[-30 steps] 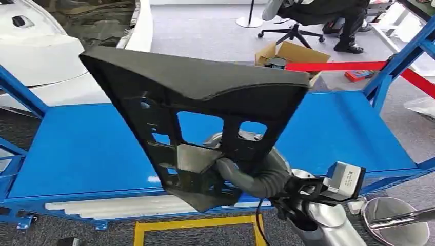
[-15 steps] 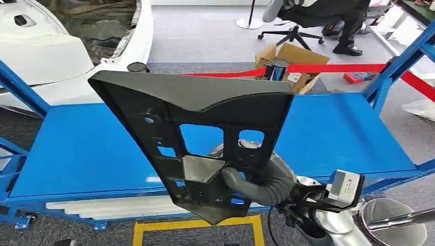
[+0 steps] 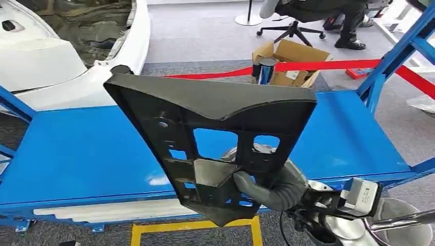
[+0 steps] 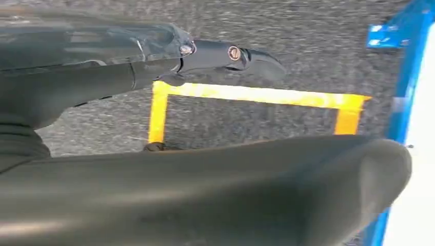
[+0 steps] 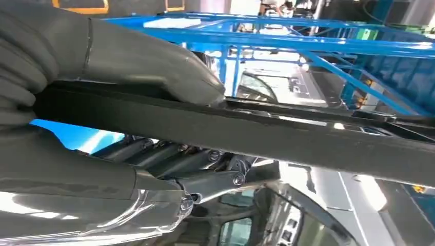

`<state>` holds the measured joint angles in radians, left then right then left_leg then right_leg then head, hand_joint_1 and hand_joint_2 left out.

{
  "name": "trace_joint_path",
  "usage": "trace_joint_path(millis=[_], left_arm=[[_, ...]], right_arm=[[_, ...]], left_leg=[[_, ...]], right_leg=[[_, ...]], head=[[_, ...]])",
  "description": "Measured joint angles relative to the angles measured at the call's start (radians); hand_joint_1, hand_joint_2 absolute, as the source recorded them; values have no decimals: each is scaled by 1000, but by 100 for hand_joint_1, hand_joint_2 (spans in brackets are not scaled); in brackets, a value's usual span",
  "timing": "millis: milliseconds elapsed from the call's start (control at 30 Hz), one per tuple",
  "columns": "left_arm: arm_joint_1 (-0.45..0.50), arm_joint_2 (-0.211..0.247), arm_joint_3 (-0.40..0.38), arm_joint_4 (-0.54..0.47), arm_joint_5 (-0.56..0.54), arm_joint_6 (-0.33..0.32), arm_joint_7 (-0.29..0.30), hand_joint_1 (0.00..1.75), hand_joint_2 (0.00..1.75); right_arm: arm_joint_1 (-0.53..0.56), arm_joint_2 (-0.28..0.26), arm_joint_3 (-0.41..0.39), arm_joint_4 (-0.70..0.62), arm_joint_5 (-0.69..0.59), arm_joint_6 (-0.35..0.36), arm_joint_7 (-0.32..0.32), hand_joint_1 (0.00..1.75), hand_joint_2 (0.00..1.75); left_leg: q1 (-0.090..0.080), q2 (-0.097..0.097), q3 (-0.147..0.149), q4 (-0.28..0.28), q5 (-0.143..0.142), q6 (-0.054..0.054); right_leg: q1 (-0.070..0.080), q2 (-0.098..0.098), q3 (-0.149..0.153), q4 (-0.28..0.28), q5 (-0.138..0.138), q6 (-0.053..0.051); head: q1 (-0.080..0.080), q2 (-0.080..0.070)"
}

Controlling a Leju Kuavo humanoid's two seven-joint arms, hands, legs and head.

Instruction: Take the parts from the cabinet and place them on the table.

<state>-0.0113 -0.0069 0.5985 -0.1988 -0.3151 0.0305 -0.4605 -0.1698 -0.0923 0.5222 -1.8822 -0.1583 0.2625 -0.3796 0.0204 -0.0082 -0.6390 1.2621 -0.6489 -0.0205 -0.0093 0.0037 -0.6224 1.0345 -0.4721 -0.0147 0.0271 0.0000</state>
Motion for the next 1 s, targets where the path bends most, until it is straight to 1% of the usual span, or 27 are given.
trace_joint_path(millis=[33,67,100,133,200,233,267,300,333,400,433,467,500,533,567,600,633,667,700,733,767,800,833,900,933,967,1000], left_arm=[[0,2,1,0,-1,1,1,0,175],[-1,3,2,0,-3,2,1,0,175],[-3,5,2,0,-3,2,1,0,175],[-4,5,3,0,-3,5,3,0,175],[-4,6,6,0,-5,9,7,0,175],[0,6,10,0,-5,9,9,0,175],[1,6,11,0,-6,9,10,0,175],[-1,6,14,0,-7,9,11,0,175],[-2,6,17,0,-9,9,11,0,175],[-2,6,19,0,-15,8,11,0,175],[-2,6,21,0,-17,7,11,0,175],[-2,6,24,0,-18,5,11,0,175],[-2,6,25,0,-18,5,11,0,175],[-2,6,25,0,-19,5,10,0,175],[-2,6,25,0,-19,5,10,0,175],[-3,5,25,0,-21,4,9,0,175],[-2,2,25,0,-21,3,8,0,175],[-2,2,25,0,-21,3,8,0,175],[-2,2,26,0,-22,3,7,0,175],[-2,2,26,0,-24,2,5,0,175],[-1,2,26,0,-27,0,2,0,175],[-2,2,26,0,-33,0,0,0,175],[-1,0,26,0,-37,-2,0,0,175],[-2,0,26,0,-38,-2,-1,0,175],[-2,0,26,0,-38,-2,-1,0,175],[-2,0,26,0,-38,-2,-1,0,175],[-2,0,26,0,-38,-2,-1,0,175]], right_arm=[[0,0,-1,-2,0,0,-1,175,175],[0,-1,-3,-5,0,0,-2,175,175],[0,-1,-4,-7,0,0,-2,175,175],[0,-3,-8,-9,0,0,-6,175,175],[4,-4,-10,-13,0,0,-8,175,175],[6,-5,-11,-16,0,0,-8,175,175],[6,-6,-14,-17,0,0,-9,175,175],[6,-7,-17,-18,0,0,-9,175,175],[7,-8,-19,-18,0,0,-9,175,175],[8,-8,-21,-18,0,0,-9,175,175],[8,-9,-21,-18,0,1,-9,175,175],[8,-10,-21,-18,0,1,-9,175,175],[8,-10,-21,-18,0,1,-9,175,175],[8,-10,-23,-18,0,1,-9,175,175],[7,-10,-23,-19,0,1,-9,175,175],[5,-10,-23,-23,0,1,-9,175,175],[3,-10,-23,-27,0,1,-9,175,175],[2,-10,-24,-31,0,1,-9,175,175],[2,-12,-24,-32,0,1,-10,175,175],[2,-13,-24,-32,0,1,-9,175,175],[2,-14,-24,-33,0,1,-9,175,175],[1,-14,-24,-33,-1,3,-10,175,175],[1,-14,-24,-34,-2,5,-10,175,175],[4,-14,-24,-34,-2,6,-10,175,175],[4,-14,-24,-34,-3,7,-10,175,175],[4,-14,-24,-34,-3,7,-10,175,175],[5,-14,-24,-34,-3,7,-10,175,175]], left_leg=[[0,0,28,-76,50,3],[0,0,67,-171,105,7],[0,1,85,-224,118,9],[-4,-1,88,-235,124,7],[-7,-3,80,-230,124,12],[-9,-3,80,-230,128,18],[-1,1,75,-239,139,31],[-1,3,71,-239,146,38],[0,4,64,-239,151,46],[-3,6,52,-239,161,50],[-5,7,45,-238,167,50],[-6,8,38,-237,173,50],[-9,8,30,-237,180,50],[-10,7,24,-237,185,50],[-12,6,19,-237,191,49],[-12,5,17,-237,196,46],[-17,4,12,-237,201,41],[-13,5,11,-239,211,33],[-9,5,10,-242,217,27],[-6,5,10,-246,226,20],[-9,3,8,-250,231,13],[-7,4,4,-242,203,10],[-7,4,-6,-209,152,8],[-3,4,-46,-57,36,-1],[-3,4,-61,14,7,-5],[-2,4,-60,54,10,-8],[1,4,-41,48,34,-10]], right_leg=[[0,1,1,1,0,0],[0,2,2,2,-1,1],[0,2,1,3,-1,3],[8,3,-5,9,2,10],[6,2,-9,5,11,23],[4,3,-8,4,15,30],[3,3,-13,6,14,36],[3,1,-18,20,-15,41],[1,1,-31,70,-67,46],[-2,0,-70,218,-163,53],[-2,0,-81,277,-187,54],[-2,0,-72,292,-185,55],[-1,1,-40,259,-163,53],[0,1,9,190,-131,49],[3,1,72,95,-99,40],[7,3,132,9,-84,28],[14,2,161,-49,-97,18],[15,1,159,-55,-91,21],[19,2,155,-55,-85,17],[22,3,153,-55,-80,12],[17,-1,151,-65,-64,3],[11,-10,145,-72,-52,-3],[11,-10,133,-72,-44,-12],[12,-12,106,-69,-26,-15],[12,-13,91,-65,-17,-14],[11,-14,75,-59,-9,-13],[10,-14,60,-54,-3,-10]], head=[[0,0],[0,0],[0,0],[0,0],[2,0],[2,0],[1,0],[3,0],[6,0],[6,0],[7,0],[7,0],[6,0],[7,0],[7,0],[6,0],[6,0],[5,0],[6,0],[6,0],[6,0],[5,0],[3,0],[2,0],[2,0],[2,0],[2,0]])
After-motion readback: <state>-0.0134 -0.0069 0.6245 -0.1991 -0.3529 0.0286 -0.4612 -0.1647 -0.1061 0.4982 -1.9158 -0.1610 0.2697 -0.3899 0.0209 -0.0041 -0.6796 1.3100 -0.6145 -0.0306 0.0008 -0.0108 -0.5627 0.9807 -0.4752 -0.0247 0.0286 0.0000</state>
